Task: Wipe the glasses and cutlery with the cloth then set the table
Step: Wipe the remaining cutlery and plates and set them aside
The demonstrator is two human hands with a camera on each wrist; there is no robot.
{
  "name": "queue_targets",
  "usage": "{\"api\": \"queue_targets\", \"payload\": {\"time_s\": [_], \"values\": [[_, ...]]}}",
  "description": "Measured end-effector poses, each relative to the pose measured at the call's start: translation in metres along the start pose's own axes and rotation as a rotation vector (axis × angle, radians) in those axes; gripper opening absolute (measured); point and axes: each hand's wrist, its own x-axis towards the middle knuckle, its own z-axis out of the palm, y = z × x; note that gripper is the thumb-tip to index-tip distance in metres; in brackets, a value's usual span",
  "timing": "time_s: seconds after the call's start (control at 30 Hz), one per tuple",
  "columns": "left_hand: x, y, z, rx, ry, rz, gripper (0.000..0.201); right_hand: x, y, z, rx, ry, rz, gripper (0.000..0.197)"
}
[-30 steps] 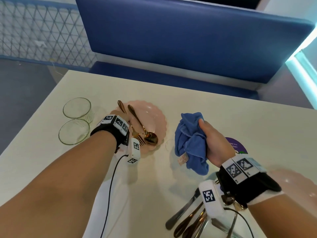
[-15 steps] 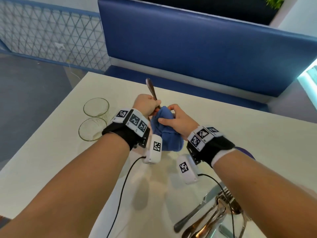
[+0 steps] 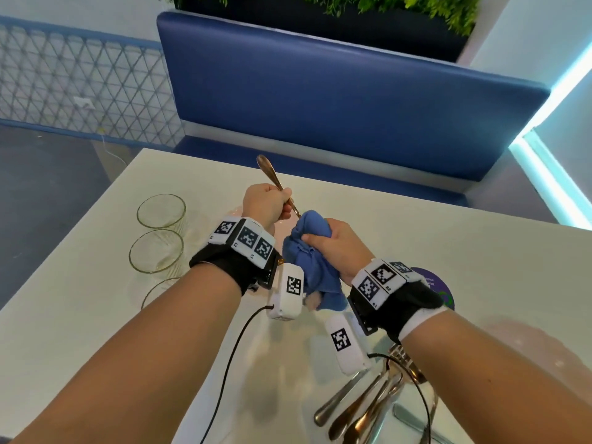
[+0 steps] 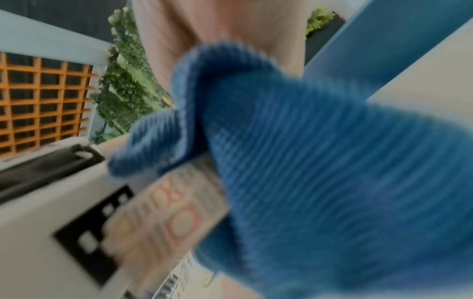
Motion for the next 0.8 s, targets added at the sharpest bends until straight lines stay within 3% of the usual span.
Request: {"api": "queue_targets", "payload": {"time_s": [0.13, 0.2, 0.3, 0.43, 0.5, 0.6, 0.7, 0.8], "values": [[-0.012, 0.005, 0.010, -0.077, -0.034, -0.030, 0.014, -0.016, 0.002, -0.021, 0.043, 0.039, 0.015, 0.026], [-0.018, 0.012, 0.005, -0.137, -0.042, -0.006, 0.001, -0.030, 0.002, -0.035, 0.063, -0.022, 0.043, 0.027], [-0.022, 0.024, -0.013, -0.114, -0.148, 0.085, 0.024, -0.050, 0.002, -0.061, 0.156, -0.096, 0.058, 0.017], [-0.040, 0.033, -0.013, 0.115, -0.351, 0.162, 0.011, -0.051, 0.009, -0.103, -0.058, 0.085, -0.048, 0.010], [-0.049, 0.032, -0.008, 0.305, -0.426, 0.211, 0.013, -0.055, 0.009, -0.119, -0.045, 0.147, -0.030, 0.017], [-0.062, 0.033, 0.003, 0.651, -0.539, 0.293, 0.015, -0.065, 0.009, -0.138, -0.014, 0.190, -0.067, 0.012], [-0.069, 0.030, 0.014, 0.784, -0.527, 0.353, 0.015, -0.064, 0.020, -0.149, -0.050, 0.298, -0.101, 0.019], [-0.075, 0.017, 0.021, 0.726, -0.453, 0.311, 0.014, -0.059, 0.042, -0.163, 0.097, 0.464, -0.057, 0.018]]}}
